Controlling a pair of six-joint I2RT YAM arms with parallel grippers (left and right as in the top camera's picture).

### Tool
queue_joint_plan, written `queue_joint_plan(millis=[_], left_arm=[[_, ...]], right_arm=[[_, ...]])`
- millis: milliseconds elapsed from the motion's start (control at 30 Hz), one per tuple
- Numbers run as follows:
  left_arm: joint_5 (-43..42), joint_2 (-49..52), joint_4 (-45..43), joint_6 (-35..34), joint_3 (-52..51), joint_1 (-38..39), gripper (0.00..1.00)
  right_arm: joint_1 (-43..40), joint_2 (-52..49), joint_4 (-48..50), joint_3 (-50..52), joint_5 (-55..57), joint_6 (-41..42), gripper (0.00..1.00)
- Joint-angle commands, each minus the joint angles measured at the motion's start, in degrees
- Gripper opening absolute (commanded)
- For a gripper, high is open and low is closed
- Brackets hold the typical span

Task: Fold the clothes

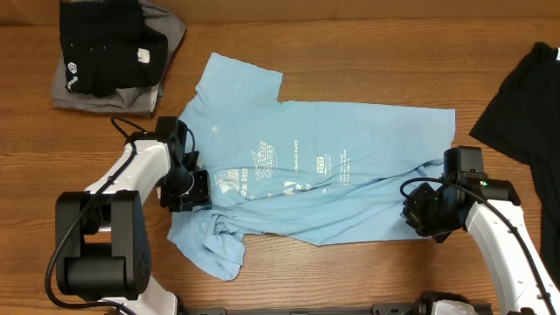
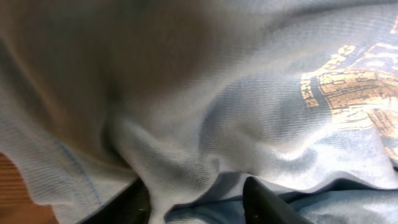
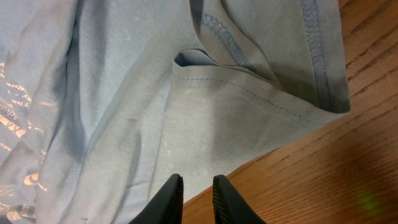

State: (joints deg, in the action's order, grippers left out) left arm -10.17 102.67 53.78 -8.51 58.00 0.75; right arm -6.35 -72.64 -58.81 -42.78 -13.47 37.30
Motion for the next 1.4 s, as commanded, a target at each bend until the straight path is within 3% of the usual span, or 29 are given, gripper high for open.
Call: queue_joint_plan(millis=[0,200,300,367,533,900,933,1133,1367], left_arm=[[-1.9,1.0,0.5,1.2,-0.4,0.4,0.38],[-0.8,1.0,4.0,-0.3,2.4,0.4,0.45],[5.5,1.0,7.7,-5.5,5.6,0.4,0.55],[8.3,1.0,10.3,-7.4,7.6,0.4,0.56],[7.5,1.0,14.6,-7.4,10.7,0.6,0.54],[-2.1,1.0,13.6,-5.2,8.0,0.6,0.51],[-2.5,1.0,13.6,-5.2,7.6,0.7,0.51],[-2.6,1.0,12.0,-9.6,5.4,0.9,0.52],[-2.8,1.0,10.2,-13.2,3.8,0.9,0.44]], right_arm=[[-0.2,0.5,0.0,-1.3,0.6,-0.3,0.20],[-0.2,0.5,0.1,-1.3,0.6,-0.3,0.25],[-0.2,0.5,0.0,-1.3,0.6,-0.3,0.26],[-0.2,0.5,0.0,-1.3,0.6,-0.3,0.27],[-0.2,0.5,0.0,-1.3,0.6,-0.3,0.28],[-0.2,0.5,-0.1,-1.3,0.6,-0.3,0.29],[-0.2,0.5,-0.1,-1.3,0.6,-0.3,0.33],[-0.2,0.5,-0.3,-1.3,0.6,-0.3,0.35],[-0.2,0.5,-0.8,-1.3,0.6,-0.3,0.36]])
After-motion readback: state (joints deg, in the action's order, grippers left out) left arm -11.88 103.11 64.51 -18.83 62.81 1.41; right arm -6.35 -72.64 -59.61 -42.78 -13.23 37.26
